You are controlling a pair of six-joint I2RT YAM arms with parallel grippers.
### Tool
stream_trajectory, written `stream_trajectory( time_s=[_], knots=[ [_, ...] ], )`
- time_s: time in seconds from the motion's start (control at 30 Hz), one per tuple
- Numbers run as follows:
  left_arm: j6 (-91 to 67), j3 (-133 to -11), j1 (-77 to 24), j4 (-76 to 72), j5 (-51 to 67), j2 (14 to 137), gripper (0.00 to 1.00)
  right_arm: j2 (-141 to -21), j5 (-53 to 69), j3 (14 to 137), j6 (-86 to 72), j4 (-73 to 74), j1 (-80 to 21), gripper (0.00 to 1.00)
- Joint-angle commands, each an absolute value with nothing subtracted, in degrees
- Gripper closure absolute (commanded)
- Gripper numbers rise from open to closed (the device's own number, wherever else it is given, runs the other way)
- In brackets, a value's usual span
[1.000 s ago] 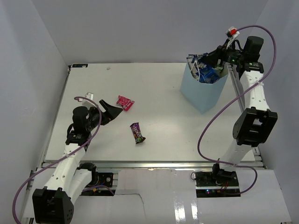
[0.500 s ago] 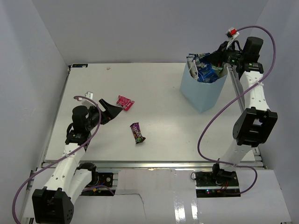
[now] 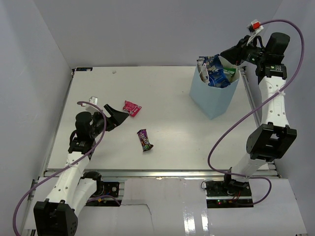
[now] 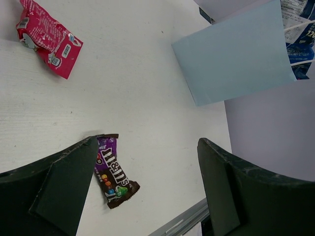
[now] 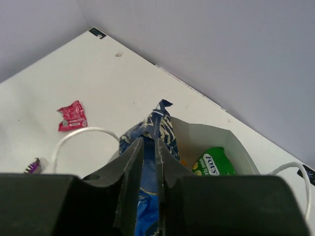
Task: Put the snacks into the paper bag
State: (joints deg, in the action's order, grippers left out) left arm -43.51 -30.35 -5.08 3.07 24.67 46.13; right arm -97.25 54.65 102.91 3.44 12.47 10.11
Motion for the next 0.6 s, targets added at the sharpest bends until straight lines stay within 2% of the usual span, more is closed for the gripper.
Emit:
stream_trajectory(
  time_s=[0.0, 0.27, 0.57],
  knots=[
    [-42.89, -32.61, -5.01, 3.43, 25.49, 44.91, 0.08, -94.31, 53.44, 106.87, -2.43, 12.3, 10.28, 0.76],
    [-42.89, -33.48, -5.01, 4.04, 25.75, 44.82, 0.08, -92.02, 49.05, 104.42, -5.01, 13.27, 7.91, 0.58],
    [-42.19, -34.54, -4.92, 6.59, 23.91, 43.77, 0.08, -91.14, 46.06, 102.39, -3.43, 14.15, 6.68, 0.52]
  ],
)
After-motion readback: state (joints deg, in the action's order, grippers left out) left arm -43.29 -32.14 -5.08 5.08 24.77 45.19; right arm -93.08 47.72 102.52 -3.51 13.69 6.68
